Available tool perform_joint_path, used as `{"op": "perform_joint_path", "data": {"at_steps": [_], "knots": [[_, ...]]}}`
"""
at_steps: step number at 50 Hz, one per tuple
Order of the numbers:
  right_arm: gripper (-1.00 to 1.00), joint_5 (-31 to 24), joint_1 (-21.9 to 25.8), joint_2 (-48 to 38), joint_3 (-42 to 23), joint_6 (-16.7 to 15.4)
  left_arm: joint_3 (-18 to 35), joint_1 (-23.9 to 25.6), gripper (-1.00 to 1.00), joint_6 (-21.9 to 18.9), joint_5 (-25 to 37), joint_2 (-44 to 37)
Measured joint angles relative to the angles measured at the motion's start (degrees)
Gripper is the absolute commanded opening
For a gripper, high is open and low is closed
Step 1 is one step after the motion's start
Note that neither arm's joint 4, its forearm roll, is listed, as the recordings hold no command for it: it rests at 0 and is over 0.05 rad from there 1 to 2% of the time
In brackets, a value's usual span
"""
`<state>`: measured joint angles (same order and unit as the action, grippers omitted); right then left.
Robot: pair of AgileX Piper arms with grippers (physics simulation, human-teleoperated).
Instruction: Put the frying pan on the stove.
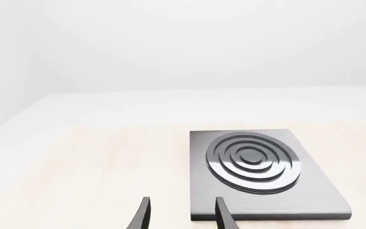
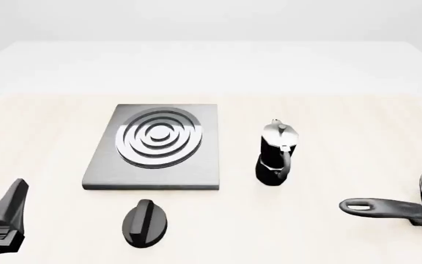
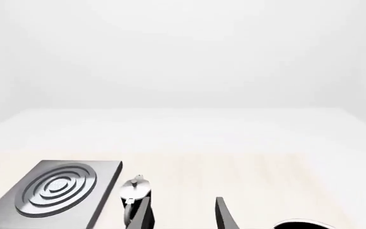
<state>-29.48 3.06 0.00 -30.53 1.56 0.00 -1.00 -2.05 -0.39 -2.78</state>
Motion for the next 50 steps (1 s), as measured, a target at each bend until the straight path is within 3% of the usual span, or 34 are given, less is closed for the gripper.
{"op": "perform_joint_path", "data": {"at_steps": [34,50], "knots": [[1.0,-31.8,-1.0,0.0,-30.3,1.4,0.0,0.9,1.0,-0.5,1.2,1.0],[1.0,-39.0,-2.0,0.0,-37.8,4.1,0.0,2.5,1.0,-1.4,-1.6,-2.7]]}}
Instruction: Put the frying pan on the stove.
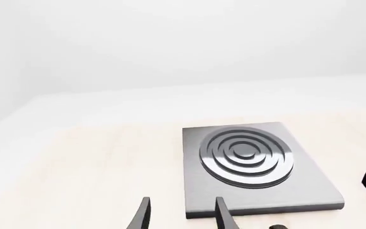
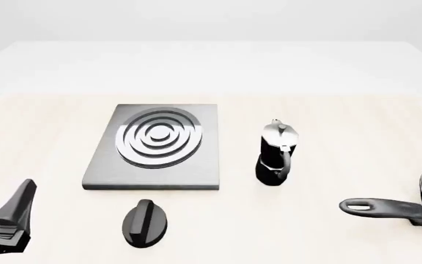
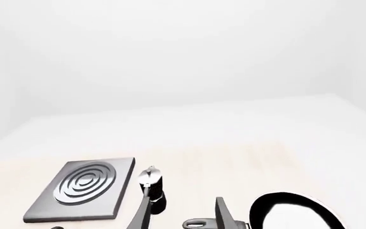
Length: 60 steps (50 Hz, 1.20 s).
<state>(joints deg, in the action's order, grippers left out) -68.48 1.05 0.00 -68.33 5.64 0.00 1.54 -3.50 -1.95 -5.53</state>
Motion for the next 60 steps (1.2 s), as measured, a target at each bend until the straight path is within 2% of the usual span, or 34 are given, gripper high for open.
{"op": "perform_joint_path", "data": {"at_steps": [7,15,30,43,60], "knots": [[1.0,-0.9,0.8,0.0,-2.5,-0.9,0.6,2.7,1.0,0.5,-5.5,-6.1],[1.0,-1.4,1.2,0.0,-4.3,-1.9,3.7,6.0,1.0,-0.3,-12.7,-15.3],[1.0,-1.4,1.4,0.0,-5.1,-1.4,14.2,12.7,1.0,-4.0,-22.6,-34.1],[1.0,-1.4,1.4,0.0,-5.0,-0.7,25.3,19.8,1.0,-8.8,-25.4,-47.1],[1.0,-1.4,1.4,0.0,-4.8,-0.3,38.7,27.7,1.0,-13.7,-23.6,-59.7]]}}
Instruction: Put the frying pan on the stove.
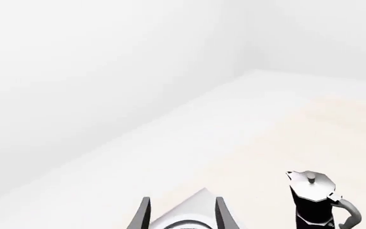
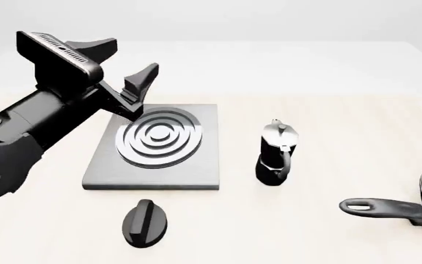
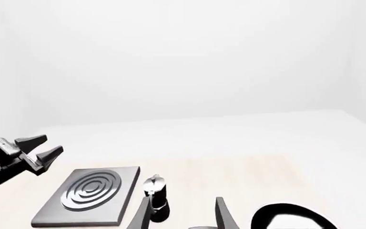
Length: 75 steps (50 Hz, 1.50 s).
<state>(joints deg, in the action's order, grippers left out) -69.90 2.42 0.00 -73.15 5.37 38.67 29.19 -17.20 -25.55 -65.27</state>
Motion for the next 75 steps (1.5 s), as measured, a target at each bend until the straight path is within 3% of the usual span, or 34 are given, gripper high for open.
{"op": "perform_joint_path", "data": {"at_steps": [29,75], "knots": [[1.0,0.0,-0.2,0.0,0.5,0.5,19.4,11.7,1.0,-5.4,5.5,-17.5],[1.0,0.0,-0.6,0.0,1.2,2.2,39.5,23.0,1.0,-9.2,15.1,-34.5]]}}
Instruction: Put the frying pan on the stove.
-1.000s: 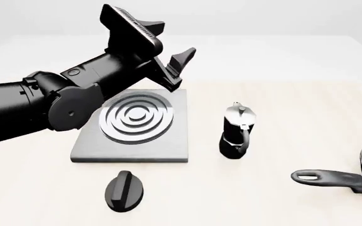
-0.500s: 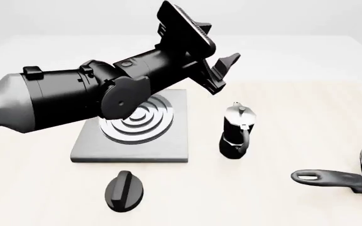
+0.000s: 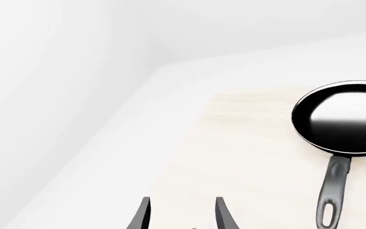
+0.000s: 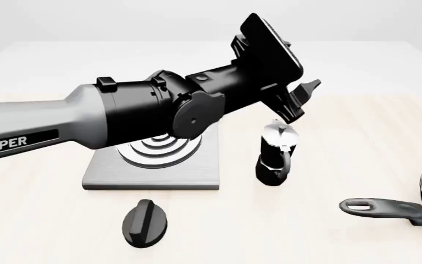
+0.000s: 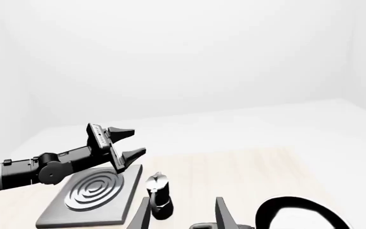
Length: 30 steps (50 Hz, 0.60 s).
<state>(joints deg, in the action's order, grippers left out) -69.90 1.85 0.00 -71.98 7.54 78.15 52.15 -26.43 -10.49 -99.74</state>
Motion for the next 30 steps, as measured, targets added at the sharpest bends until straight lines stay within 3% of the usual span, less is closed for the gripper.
{"op": "perform_joint_path", "data": {"at_steps": [30], "knots": [[1.0,0.0,-0.1,0.0,0.5,1.9,17.2,2.1,1.0,-4.5,11.4,-12.0]]}}
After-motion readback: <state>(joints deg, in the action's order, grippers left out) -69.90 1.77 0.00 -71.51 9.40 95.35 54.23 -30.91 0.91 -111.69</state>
